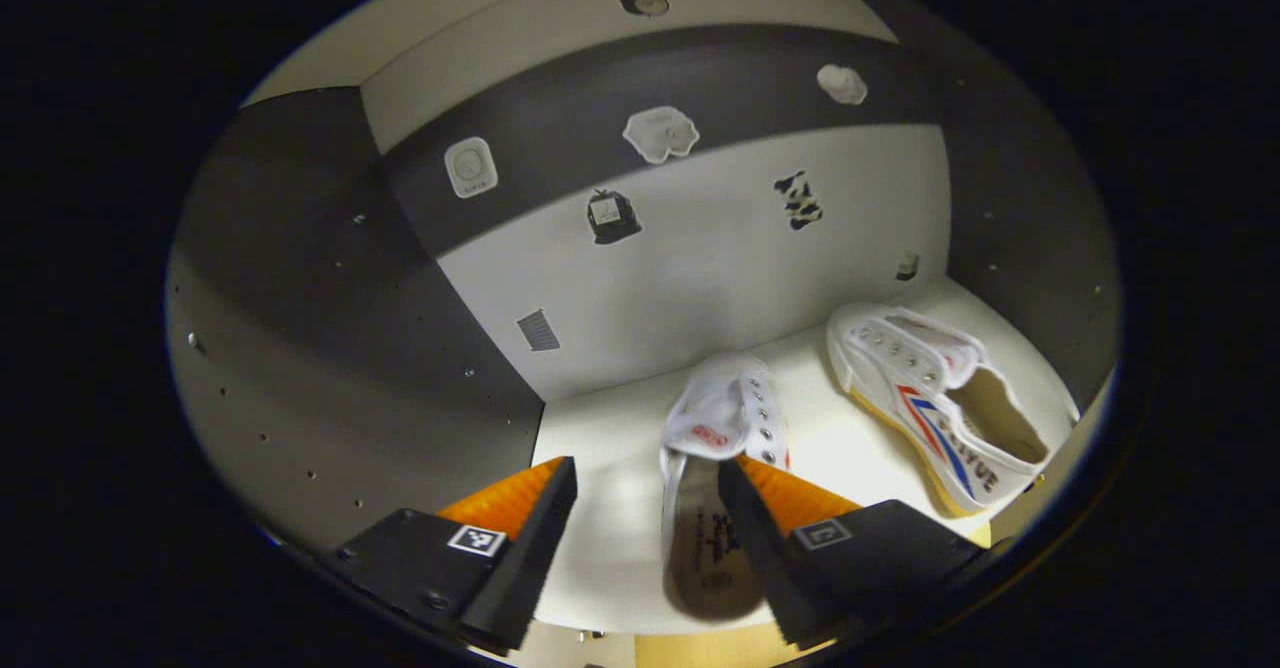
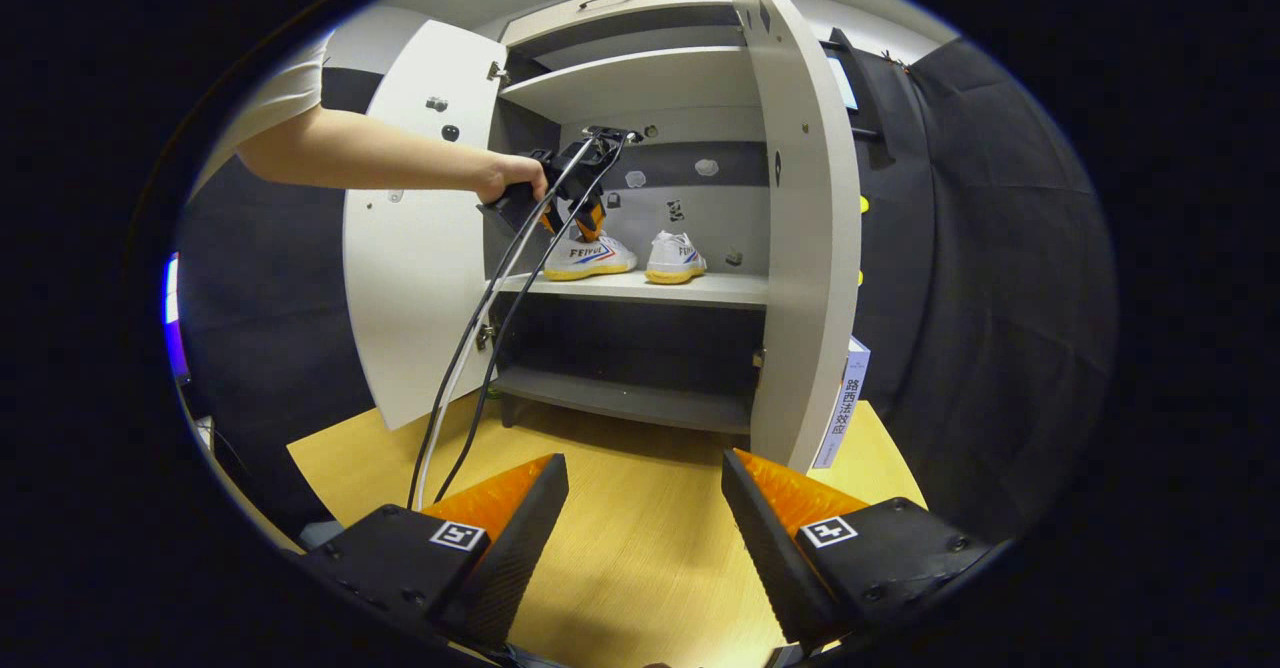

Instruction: Grab one shoe with the right hand and put it into the shoe cabinet, grab the other shoe with the left hand and put it into the shoe cabinet; then close the right door with the right hand and the left door with the left hand.

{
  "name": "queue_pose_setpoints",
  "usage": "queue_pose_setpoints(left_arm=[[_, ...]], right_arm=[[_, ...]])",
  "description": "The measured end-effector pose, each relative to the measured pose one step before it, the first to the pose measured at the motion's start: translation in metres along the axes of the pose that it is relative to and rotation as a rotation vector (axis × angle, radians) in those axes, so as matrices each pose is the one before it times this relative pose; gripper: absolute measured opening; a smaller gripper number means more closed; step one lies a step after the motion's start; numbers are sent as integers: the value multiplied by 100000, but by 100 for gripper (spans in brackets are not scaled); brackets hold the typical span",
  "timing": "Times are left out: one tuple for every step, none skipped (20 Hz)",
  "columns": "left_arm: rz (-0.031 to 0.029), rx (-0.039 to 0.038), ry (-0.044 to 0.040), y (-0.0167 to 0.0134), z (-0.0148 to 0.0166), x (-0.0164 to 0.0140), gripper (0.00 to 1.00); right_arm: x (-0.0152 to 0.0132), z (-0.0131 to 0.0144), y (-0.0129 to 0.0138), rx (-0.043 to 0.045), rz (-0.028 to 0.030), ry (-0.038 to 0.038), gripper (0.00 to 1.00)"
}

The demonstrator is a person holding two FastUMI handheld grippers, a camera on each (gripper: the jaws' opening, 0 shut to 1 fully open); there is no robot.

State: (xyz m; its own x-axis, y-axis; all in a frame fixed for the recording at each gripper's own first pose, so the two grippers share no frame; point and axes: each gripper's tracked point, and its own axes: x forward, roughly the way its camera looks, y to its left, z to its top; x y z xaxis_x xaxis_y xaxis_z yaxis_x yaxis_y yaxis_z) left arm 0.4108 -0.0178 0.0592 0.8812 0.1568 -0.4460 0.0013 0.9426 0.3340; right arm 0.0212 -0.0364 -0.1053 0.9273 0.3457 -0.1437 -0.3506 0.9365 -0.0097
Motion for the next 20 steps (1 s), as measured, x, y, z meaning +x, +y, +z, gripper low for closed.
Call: queue_pose_setpoints(left_arm=[[-931,-1750,-3297,87,-88,-1787,97],[-761,-2071,-3296,40,-62,-2060,97],[-498,-2305,-3722,62,0,-2188,97],[-665,-2583,-3815,62,53,-2196,97],[-984,-2441,-3836,-54,34,-2178,96],[-1159,-1552,-3691,-5,5,-2322,96],[-372,-573,-3394,234,-34,-2096,97],[-26,-226,-2705,197,-64,-2112,96],[146,-286,-2909,224,-158,-1966,96],[-92,-544,-3017,219,-115,-1901,96],[117,-952,-2781,216,-322,-1695,96],[-601,-1240,-1983,212,-324,-1559,96],[-706,-1544,-1199,-106,-868,-1474,96],[-448,-975,-571,58,-904,-1512,97],[-469,-181,-1147,247,-217,-1268,97],[-206,691,-1389,31,-664,-1414,97],[-152,644,-905,76,-790,-1265,97],[-333,237,-568,-70,-874,-1243,96],[-863,-645,29,-163,-963,-1167,96],[-1320,-1233,-39,-280,-895,-1085,96]], right_arm=[[-79,209,216,-215,976,-386,98],[-48,272,231,204,1038,-98,98],[39,363,201,370,411,-61,98],[128,575,-13,580,-250,-349,98],[120,693,26,698,-575,-1027,98],[-8,722,15,522,-921,-1363,98],[28,690,55,110,-1212,-1306,98],[3,506,70,-209,-1343,-965,98],[-9,481,112,-509,-1413,-444,98],[-192,512,147,-527,-1636,-308,98],[-279,510,136,-310,-1693,-203,98],[-316,577,151,-147,-1631,-467,98],[-399,574,146,-4,-1801,-734,98],[-383,546,148,126,-1866,-528,98],[-352,428,231,126,-1733,-24,98],[-373,572,167,18,-1811,-361,98],[-408,612,-15,98,-2223,-860,98],[-324,664,-24,485,-2260,-1116,98],[-304,644,-31,743,-2151,-1070,98],[-227,646,-133,774,-2049,-1014,98]])
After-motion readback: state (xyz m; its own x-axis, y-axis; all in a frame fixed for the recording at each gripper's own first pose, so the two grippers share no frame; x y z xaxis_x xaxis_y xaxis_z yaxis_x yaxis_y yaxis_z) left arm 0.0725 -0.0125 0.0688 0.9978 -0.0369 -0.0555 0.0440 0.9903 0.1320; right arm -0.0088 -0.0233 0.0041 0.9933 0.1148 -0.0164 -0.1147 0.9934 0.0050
